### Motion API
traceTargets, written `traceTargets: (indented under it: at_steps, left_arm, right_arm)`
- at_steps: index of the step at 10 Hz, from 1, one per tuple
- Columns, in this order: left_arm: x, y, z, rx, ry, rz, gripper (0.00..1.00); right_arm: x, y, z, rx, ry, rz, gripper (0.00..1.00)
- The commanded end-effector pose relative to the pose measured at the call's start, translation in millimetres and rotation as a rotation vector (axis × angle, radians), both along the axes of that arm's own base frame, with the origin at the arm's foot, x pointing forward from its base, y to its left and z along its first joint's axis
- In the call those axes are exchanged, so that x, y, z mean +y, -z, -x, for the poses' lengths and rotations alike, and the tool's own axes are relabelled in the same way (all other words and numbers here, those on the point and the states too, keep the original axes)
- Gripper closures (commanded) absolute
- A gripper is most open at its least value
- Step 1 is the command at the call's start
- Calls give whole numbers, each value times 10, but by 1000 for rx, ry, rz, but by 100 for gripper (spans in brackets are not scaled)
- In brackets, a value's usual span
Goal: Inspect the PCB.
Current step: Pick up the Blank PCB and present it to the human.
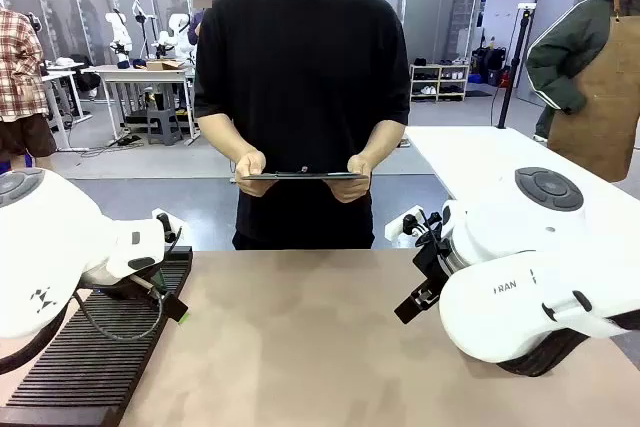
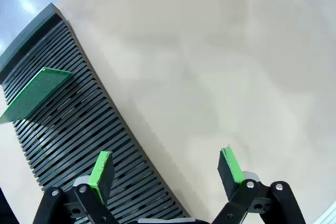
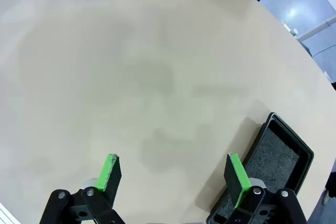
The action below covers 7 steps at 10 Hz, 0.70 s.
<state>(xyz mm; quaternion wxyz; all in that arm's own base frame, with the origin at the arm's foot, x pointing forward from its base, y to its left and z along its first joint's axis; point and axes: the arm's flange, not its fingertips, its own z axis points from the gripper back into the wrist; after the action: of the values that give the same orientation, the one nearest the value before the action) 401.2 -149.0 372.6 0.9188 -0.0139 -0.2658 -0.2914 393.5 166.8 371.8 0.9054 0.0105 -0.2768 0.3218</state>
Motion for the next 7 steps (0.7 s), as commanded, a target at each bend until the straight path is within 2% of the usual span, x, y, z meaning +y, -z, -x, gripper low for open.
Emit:
traceTargets:
  at_steps: [1, 7]
  left_arm:
    - [-8, 0, 3, 0, 2, 0, 0]
    - [-8, 0, 3, 0, 2, 0, 0]
  right_arm:
    - [0, 0, 0, 0, 0, 0, 0]
    - [0, 0, 0, 0, 0, 0, 0]
